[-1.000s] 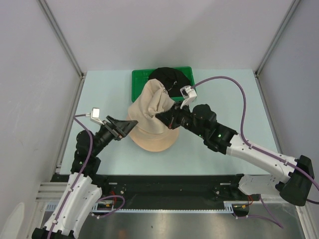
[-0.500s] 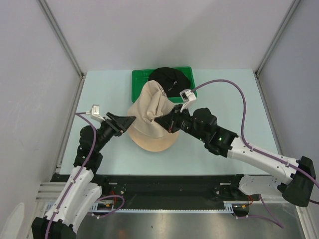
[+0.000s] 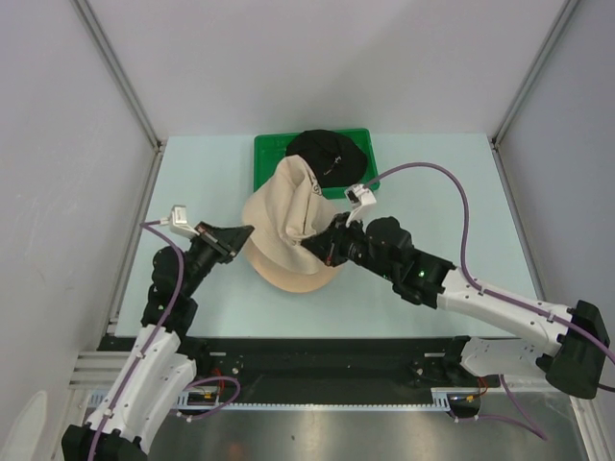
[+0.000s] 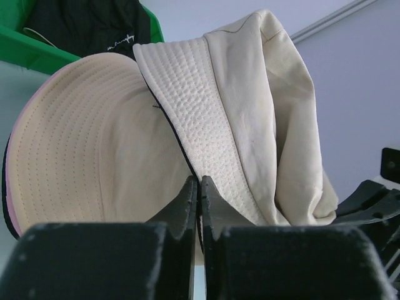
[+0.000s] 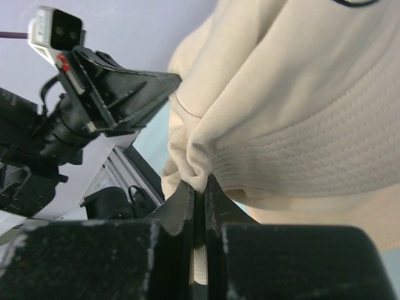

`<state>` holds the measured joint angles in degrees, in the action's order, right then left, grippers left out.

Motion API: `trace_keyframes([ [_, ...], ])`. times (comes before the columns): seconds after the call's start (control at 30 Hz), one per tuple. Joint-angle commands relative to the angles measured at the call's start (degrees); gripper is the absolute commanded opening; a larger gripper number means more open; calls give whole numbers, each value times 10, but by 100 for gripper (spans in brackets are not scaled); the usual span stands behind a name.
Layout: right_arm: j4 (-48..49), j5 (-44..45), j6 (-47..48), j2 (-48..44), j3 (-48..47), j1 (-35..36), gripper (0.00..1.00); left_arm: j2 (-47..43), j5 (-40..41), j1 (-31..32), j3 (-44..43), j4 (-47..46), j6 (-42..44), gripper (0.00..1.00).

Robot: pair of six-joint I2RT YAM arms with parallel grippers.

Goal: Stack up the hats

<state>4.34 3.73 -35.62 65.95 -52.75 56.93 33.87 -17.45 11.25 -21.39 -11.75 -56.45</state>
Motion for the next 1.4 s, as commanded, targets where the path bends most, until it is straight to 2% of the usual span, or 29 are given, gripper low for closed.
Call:
trace_keyframes([
  [0.0,-31,50,-8,-35,16,13,0,-32,25,0,-3,37,26,1],
  [0.2,-78,88,-8,-57,39,18,2,-43,121,-3,-14,182,91,0],
  [0.27,-91,98,1,-65,37,17,36,-38,123,-5,0,180,100,0],
  [0.33,-121,101,34,-80,21,13,80,-34,100,-8,9,165,101,0],
  [0.4,-185,135,54,-91,2,-3,87,-27,84,-7,8,153,106,0],
  [0.47,-200,132,63,-122,-2,-29,88,-13,81,-8,-2,160,122,0],
  [0.5,-185,109,66,-137,6,-70,88,-10,80,-8,-6,164,128,0],
  [0.53,-169,73,64,-157,23,-100,88,-5,78,-9,-8,167,135,0],
  [0.57,-153,-4,62,-163,34,-125,88,-3,78,-8,-12,170,143,0],
  [0.6,-116,-32,58,-166,44,-175,88,-3,77,-8,-12,170,145,0],
  [0.67,-79,-128,54,-153,69,-211,87,-3,77,-10,-15,174,149,0],
  [0.73,-22,-171,49,-132,78,-245,86,-5,72,-10,-12,171,149,0],
  [0.87,87,-262,23,-70,99,-265,86,-3,60,-10,-9,164,149,0],
  [1.17,276,-354,-31,38,105,-268,86,7,54,-10,-8,158,152,0],
  [1.27,305,-373,-52,63,107,-265,86,5,54,-10,-8,157,154,0],
  [1.37,293,-363,-50,74,107,-265,78,7,57,-10,-6,155,157,0],
])
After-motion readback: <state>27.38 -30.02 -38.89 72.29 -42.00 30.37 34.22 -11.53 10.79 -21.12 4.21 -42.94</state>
